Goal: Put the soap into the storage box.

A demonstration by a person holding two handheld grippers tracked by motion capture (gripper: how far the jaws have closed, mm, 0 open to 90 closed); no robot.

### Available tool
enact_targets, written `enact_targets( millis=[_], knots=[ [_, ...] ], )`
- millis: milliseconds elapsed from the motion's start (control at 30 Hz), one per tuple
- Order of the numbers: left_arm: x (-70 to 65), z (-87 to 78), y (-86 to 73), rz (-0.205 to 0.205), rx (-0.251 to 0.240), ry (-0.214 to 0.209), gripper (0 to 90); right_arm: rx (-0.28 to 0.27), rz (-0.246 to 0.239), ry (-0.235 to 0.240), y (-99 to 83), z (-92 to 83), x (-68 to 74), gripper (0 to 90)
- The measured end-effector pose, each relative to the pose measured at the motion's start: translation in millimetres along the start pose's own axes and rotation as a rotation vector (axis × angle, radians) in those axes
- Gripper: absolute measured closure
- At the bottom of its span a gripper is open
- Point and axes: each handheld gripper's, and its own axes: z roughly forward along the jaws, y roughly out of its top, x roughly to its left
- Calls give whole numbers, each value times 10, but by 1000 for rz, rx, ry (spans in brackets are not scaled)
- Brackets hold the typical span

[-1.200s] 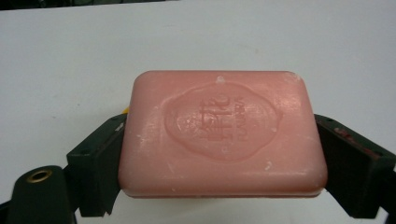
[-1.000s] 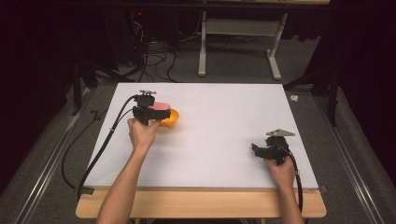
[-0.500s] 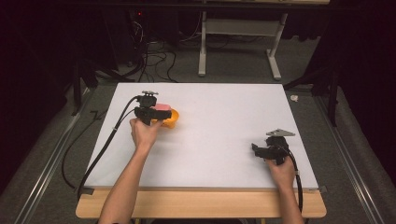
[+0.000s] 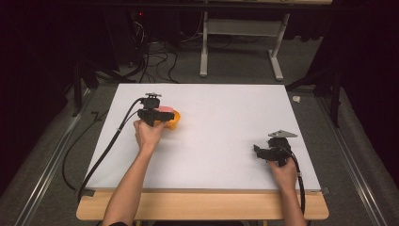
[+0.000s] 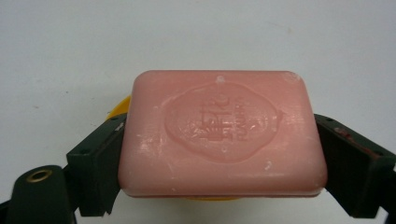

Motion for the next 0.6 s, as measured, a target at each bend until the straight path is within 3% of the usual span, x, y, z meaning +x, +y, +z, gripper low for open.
enact_targets(
  millis=[600],
  knots=[
    [-11, 182, -31, -5, 35, 25, 135, 0, 0, 1, 0, 0, 0, 231]
  ],
)
